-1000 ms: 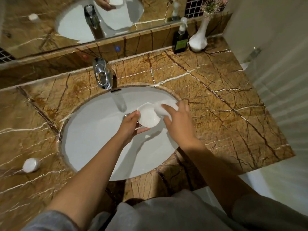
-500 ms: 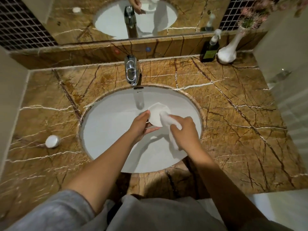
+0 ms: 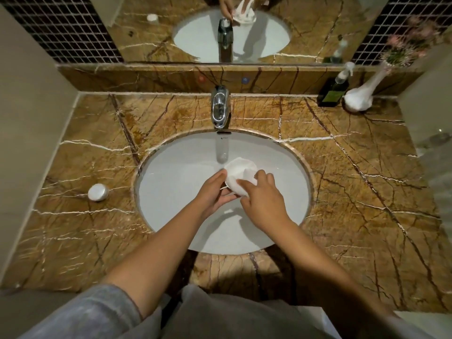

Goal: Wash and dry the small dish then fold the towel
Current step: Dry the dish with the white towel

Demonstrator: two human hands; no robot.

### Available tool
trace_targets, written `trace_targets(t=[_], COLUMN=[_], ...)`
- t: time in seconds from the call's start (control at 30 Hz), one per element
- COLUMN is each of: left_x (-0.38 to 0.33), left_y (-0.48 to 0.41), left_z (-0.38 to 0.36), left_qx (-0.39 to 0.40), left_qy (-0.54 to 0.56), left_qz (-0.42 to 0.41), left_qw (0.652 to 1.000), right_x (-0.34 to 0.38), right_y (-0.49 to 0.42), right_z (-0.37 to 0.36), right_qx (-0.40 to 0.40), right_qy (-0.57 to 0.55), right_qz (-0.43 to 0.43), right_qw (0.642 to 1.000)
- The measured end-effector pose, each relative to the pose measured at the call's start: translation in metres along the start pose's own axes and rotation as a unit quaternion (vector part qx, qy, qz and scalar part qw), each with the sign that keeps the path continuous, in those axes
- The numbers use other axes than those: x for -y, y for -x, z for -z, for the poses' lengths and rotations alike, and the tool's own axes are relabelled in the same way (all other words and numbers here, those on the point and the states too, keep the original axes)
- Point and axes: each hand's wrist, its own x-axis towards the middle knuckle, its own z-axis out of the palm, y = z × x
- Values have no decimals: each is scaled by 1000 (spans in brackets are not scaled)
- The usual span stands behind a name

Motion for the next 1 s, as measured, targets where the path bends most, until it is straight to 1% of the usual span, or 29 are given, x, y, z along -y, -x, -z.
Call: trace_targets(t=[0.03,0.1,0.2,0.27,0.3,0.33,0.4,0.47,0.57,0.63,0.67,0.7,0.73,0.8,0.83,0.87,0.9,0.93,1.0], left_x=[0,0,-4,-6,-5,-5,-3,-1,4,5,4,3,0,-5,-6,-5,-5,-4,-3], left_y=[0,-1,-3,-2,-2,-2,-1,-3,-4,-4,-5,-5,-6,-6,-5,-5,-4,-3,-3], left_z=[3,5,8,7,5,2,-3,-8,-13,-14,-14,-13,-12,-9,-8,-8,-10,-12,-18], left_qx=[-3,-5,-21,-14,-8,-2,6,-3,-44,-67,-78,-90,-98,-107,-106,-100,-87,-72,-50], left_qy=[-2,-16,-5,-1,-1,0,8,11,32,39,37,33,28,16,4,-11,-26,-34,-25], left_qz=[-1,-6,-17,-18,-17,-16,-18,-27,-43,-54,-61,-68,-74,-75,-72,-68,-64,-57,-41], left_qw=[1000,1000,1000,1000,1000,1000,1000,1000,998,996,994,993,992,991,992,993,994,995,998], right_x=[-1,-3,-11,-16,-17,-17,-15,-13,-9,-8,-8,-9,-11,-18,-23,-29,-34,-38,-43], right_y=[2,7,9,5,2,-1,-4,-3,4,7,7,7,5,-4,-10,-17,-24,-30,-38], right_z=[1,7,17,23,24,23,18,10,-1,-6,-5,-3,-1,7,12,16,21,24,26], right_qx=[9,3,-62,-113,-125,-126,-101,-79,-60,-48,-41,-41,-58,-128,-162,-180,-179,-162,-98], right_qy=[29,46,-4,-29,-30,-25,9,26,-23,-111,-183,-262,-334,-432,-456,-464,-462,-463,-491], right_qz=[7,-3,-46,-57,-56,-53,-45,-43,-45,-50,-66,-93,-125,-191,-217,-236,-252,-267,-290], right_qw=[1000,999,997,992,990,990,994,996,997,991,980,960,933,872,848,834,831,830,816])
